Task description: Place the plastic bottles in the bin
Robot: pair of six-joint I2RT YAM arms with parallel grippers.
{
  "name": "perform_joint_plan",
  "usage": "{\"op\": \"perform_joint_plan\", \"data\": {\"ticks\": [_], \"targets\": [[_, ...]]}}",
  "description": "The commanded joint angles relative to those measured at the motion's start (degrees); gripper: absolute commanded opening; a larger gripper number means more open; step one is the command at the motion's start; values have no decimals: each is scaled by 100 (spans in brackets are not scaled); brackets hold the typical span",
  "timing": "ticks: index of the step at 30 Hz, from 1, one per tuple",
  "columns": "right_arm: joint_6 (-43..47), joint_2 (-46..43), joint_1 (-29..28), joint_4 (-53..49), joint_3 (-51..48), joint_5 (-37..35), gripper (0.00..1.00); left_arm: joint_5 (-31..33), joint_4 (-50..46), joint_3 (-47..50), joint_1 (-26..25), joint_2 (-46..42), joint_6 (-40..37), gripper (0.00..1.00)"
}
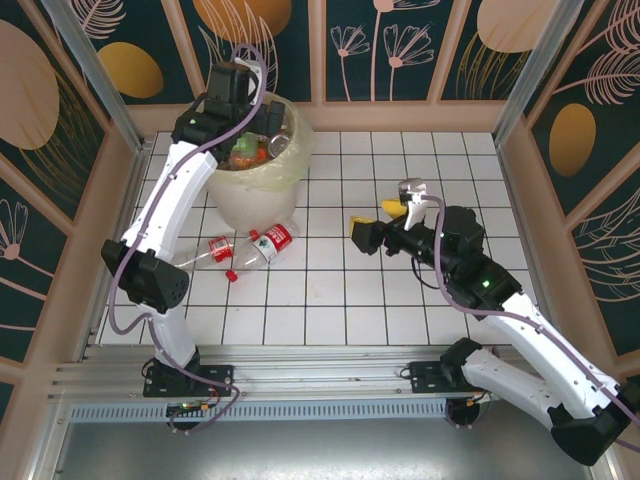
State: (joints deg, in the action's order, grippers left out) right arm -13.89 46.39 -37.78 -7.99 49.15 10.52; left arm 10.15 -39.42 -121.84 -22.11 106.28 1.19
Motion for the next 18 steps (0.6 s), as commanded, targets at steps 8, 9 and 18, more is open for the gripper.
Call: {"op": "perform_joint_plan", "data": {"ticks": [8,9,18], "targets": [[150,-43,-33,81,-81,193,99,-1354,464,2180,-128,-2290,452,99],[141,-48,-42,94,-85,223,99,-1373,479,2437,-189,-2497,465,99],[93,-86,-45,131,-245,419,99,-1166,557,4303,-821,-3726,631,99]]}}
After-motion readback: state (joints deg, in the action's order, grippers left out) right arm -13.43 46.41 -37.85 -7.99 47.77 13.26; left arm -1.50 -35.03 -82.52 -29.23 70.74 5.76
